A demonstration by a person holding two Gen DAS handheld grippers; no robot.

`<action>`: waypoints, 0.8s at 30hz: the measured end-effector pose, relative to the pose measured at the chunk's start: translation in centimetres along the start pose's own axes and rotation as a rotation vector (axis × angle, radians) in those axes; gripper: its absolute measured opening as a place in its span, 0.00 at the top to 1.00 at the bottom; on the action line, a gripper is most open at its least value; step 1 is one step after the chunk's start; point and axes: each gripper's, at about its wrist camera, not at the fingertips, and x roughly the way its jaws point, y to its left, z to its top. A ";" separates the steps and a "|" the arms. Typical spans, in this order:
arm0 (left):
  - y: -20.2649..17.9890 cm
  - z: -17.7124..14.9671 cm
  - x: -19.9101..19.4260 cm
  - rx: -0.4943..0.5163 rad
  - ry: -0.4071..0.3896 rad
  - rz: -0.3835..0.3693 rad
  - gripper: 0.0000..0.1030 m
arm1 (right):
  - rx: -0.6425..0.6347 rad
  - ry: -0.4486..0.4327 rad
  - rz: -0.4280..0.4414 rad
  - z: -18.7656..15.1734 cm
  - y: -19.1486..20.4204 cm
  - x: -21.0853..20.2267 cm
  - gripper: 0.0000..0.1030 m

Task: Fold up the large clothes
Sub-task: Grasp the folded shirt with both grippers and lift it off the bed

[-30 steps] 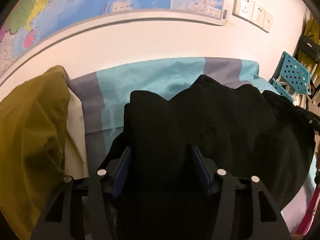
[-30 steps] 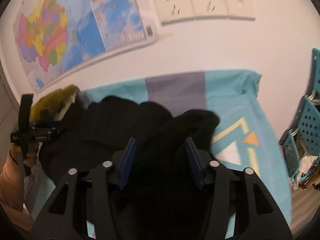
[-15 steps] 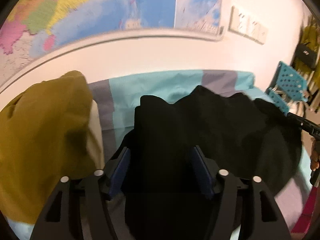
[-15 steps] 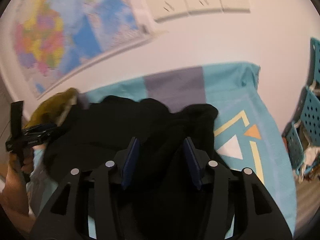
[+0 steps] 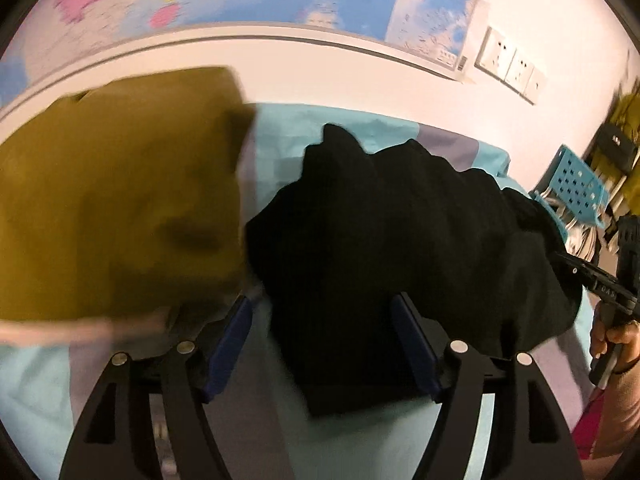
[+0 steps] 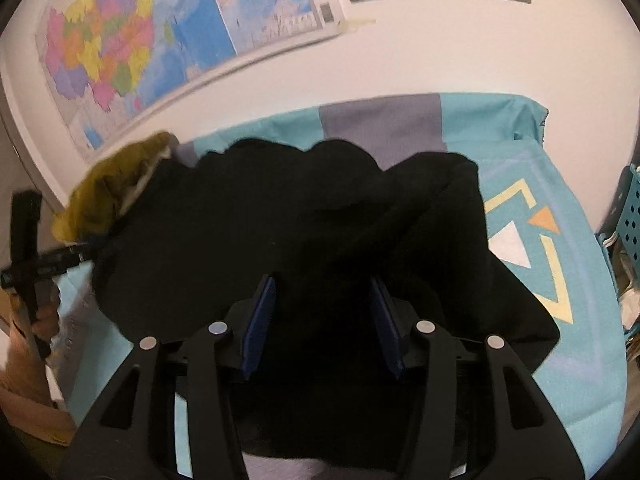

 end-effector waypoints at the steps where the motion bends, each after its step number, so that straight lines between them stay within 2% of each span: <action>1: 0.5 -0.9 -0.5 -0.021 0.007 -0.019 0.31 | 0.013 -0.012 0.019 -0.1 -0.1 -0.6 0.51; 6: 1.2 -4.6 -1.2 -0.115 0.073 -0.149 0.28 | 0.068 -0.056 0.137 -1.3 -0.1 -4.2 0.37; 7: 1.0 -5.1 -0.9 -0.128 0.085 -0.168 0.28 | 0.074 -0.056 0.164 -1.6 0.0 -4.8 0.37; 10: 0.2 -6.0 0.2 -0.194 0.116 -0.306 0.28 | 0.082 -0.055 0.215 -3.1 0.7 -6.1 0.32; 11: 0.0 -6.0 0.5 -0.202 0.117 -0.329 0.28 | 0.095 -0.046 0.240 -3.8 0.8 -6.5 0.32; 15: -1.3 -5.1 2.1 -0.217 0.118 -0.376 0.28 | 0.161 -0.014 0.282 -6.1 0.6 -6.6 0.29; 18: -1.3 -4.2 3.5 -0.278 0.104 -0.405 0.27 | 0.243 0.002 0.296 -8.0 -0.5 -6.3 0.27; 24: -0.6 -3.0 4.8 -0.384 0.075 -0.460 0.26 | 0.380 -0.011 0.243 -9.5 -2.8 -5.4 0.20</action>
